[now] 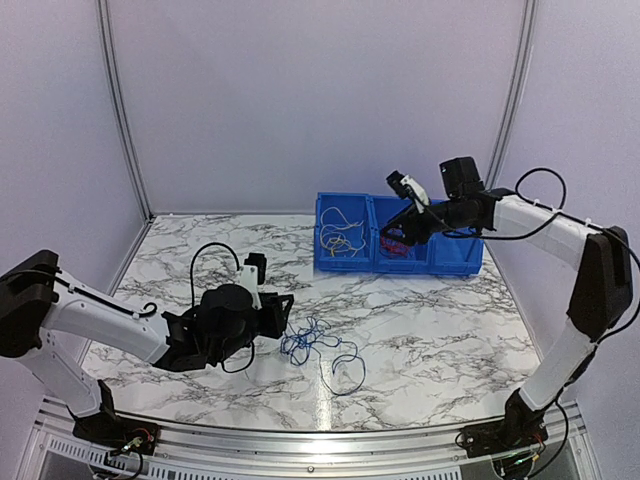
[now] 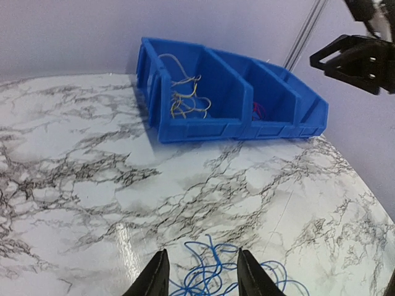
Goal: Untangle the cables
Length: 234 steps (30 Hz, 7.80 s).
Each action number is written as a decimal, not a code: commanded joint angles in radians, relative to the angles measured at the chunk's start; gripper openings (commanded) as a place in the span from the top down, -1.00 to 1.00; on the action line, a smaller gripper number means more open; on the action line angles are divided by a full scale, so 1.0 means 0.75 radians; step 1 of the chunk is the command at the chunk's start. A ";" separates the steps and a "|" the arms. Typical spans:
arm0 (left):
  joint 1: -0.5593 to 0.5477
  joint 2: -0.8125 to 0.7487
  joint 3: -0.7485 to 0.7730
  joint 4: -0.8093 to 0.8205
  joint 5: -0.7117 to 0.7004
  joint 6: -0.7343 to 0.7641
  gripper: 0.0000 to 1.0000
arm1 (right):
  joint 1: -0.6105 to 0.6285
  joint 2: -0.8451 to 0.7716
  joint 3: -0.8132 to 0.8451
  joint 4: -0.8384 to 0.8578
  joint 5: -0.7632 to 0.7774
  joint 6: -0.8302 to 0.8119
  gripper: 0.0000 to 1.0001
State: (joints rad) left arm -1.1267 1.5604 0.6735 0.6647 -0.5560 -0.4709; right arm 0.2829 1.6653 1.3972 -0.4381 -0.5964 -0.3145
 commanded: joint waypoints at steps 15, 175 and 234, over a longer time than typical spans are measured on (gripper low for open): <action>0.172 0.253 0.017 -0.239 0.405 -0.409 0.39 | 0.552 0.400 0.038 -0.083 0.145 -0.228 -0.09; 0.271 0.312 -0.094 0.630 0.315 -0.032 0.36 | -0.708 -0.057 0.552 0.291 -0.335 0.319 1.00; 0.269 0.464 -0.003 0.341 0.733 -0.284 0.24 | 0.202 0.025 -0.240 -0.052 -0.122 -0.289 0.14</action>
State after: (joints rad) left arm -0.9237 1.8683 0.6212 0.9699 -0.1017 -0.6285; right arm 0.3332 1.6241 1.1919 -0.4156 -0.6899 -0.4438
